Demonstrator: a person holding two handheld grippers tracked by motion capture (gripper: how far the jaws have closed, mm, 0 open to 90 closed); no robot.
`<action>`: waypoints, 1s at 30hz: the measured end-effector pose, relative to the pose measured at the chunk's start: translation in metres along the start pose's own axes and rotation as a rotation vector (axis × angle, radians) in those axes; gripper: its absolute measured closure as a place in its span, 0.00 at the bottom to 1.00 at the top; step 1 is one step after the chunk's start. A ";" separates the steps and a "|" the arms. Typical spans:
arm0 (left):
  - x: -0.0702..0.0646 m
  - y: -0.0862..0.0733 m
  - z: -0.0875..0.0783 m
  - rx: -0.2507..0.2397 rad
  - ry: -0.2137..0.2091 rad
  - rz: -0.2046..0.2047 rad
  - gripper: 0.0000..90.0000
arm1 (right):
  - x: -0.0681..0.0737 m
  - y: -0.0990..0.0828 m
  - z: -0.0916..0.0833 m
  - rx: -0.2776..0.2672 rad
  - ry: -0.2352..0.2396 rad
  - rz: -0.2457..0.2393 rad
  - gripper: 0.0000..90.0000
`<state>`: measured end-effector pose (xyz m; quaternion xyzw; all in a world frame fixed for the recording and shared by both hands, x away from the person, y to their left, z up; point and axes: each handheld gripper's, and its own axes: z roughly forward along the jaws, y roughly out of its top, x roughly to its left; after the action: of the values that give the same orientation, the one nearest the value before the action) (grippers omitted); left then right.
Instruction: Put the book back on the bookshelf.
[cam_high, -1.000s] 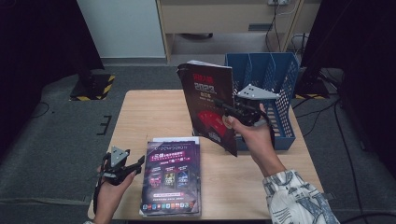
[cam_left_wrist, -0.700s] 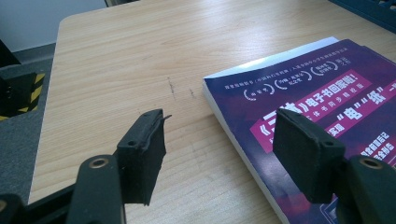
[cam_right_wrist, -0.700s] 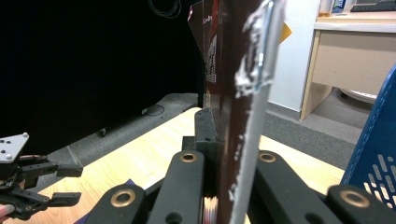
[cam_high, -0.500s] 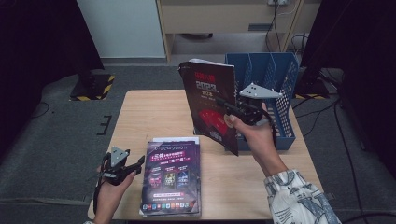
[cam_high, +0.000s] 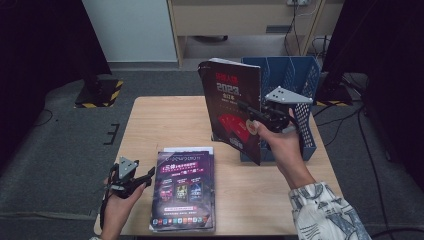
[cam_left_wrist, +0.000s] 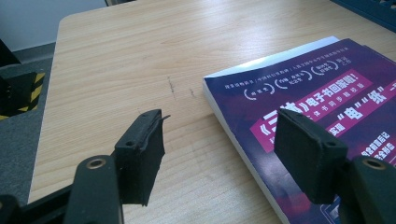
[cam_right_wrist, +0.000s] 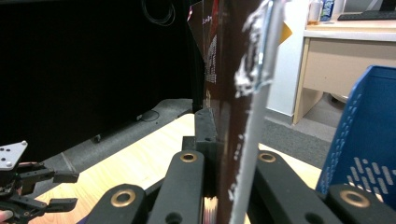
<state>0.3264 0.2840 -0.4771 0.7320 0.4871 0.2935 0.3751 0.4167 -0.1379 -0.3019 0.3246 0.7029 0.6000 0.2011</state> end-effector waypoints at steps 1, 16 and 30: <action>0.000 0.000 0.000 0.000 0.000 0.000 0.37 | -0.001 0.001 -0.001 -0.002 -0.003 0.002 0.97; 0.000 0.000 0.001 0.003 -0.001 -0.002 0.37 | -0.016 0.010 -0.033 -0.016 -0.046 0.005 0.97; -0.001 -0.001 0.002 0.005 0.002 -0.004 0.37 | -0.041 0.014 -0.063 -0.022 -0.122 0.013 0.97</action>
<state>0.3275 0.2831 -0.4792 0.7317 0.4895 0.2923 0.3736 0.4060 -0.2106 -0.2801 0.3631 0.6807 0.5880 0.2430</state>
